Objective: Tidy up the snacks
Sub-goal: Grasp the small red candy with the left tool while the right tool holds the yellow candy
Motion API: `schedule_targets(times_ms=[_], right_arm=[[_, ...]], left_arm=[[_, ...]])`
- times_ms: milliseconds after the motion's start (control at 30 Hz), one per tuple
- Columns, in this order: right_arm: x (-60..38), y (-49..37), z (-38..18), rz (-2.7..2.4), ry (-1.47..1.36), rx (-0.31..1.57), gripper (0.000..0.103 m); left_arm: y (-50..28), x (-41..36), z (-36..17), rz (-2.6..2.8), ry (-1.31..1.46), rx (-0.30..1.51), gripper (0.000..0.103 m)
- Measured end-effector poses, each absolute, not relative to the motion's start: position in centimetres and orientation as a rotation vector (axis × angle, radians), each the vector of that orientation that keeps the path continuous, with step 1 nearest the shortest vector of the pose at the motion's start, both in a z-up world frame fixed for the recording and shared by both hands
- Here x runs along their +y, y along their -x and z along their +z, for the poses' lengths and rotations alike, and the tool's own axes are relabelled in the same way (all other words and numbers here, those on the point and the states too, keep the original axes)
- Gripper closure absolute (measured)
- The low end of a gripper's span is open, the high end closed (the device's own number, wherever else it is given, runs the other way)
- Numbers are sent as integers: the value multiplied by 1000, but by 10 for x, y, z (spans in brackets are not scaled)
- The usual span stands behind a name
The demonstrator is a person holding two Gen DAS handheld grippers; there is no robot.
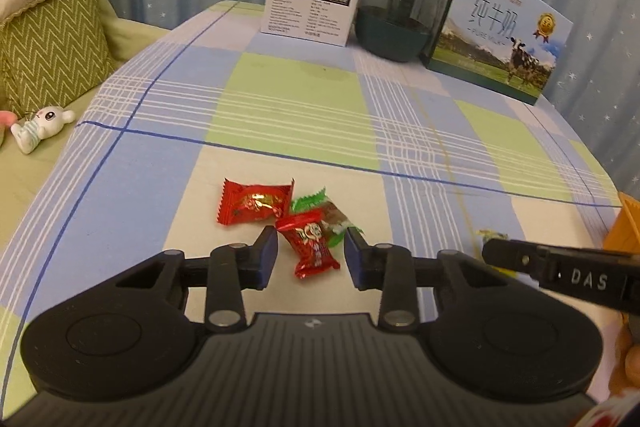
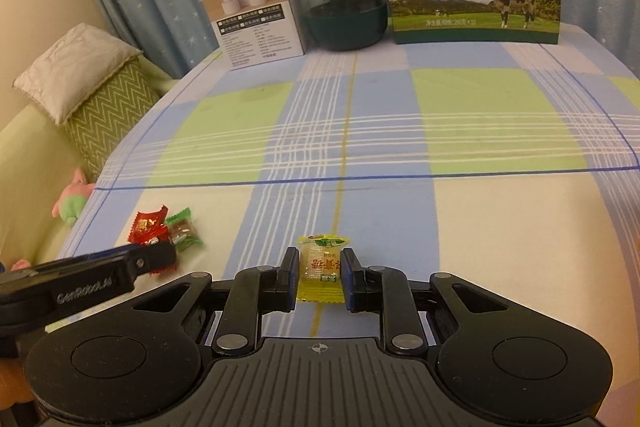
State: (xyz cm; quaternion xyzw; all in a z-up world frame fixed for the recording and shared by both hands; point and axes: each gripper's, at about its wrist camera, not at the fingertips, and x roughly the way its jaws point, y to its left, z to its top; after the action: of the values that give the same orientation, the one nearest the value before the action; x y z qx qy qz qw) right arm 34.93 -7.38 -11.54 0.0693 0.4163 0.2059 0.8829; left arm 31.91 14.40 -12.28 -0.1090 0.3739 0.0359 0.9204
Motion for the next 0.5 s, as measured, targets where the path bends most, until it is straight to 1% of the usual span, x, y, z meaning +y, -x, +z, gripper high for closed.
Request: schedule_targets(times_ms=[67,167,233,300,500], right_arm=[[-73,-349,-116,434,-145,866,81],[-74,-350,-116,438,-149,866,81],[-74,-350,-117,436,-154,865,81],[-75,-351,-117,435,-158,865,81],[-73,-348,-113,439,-151,856,81]], left_arm=[[-321,145,-125,79,219,773,72],[-322,147,-129,91,208,788,79],[-320,149,-129,93,207,785,81],[-319,149,-128,91,207,784,85],[-316,146,-126,86,188,793,87]])
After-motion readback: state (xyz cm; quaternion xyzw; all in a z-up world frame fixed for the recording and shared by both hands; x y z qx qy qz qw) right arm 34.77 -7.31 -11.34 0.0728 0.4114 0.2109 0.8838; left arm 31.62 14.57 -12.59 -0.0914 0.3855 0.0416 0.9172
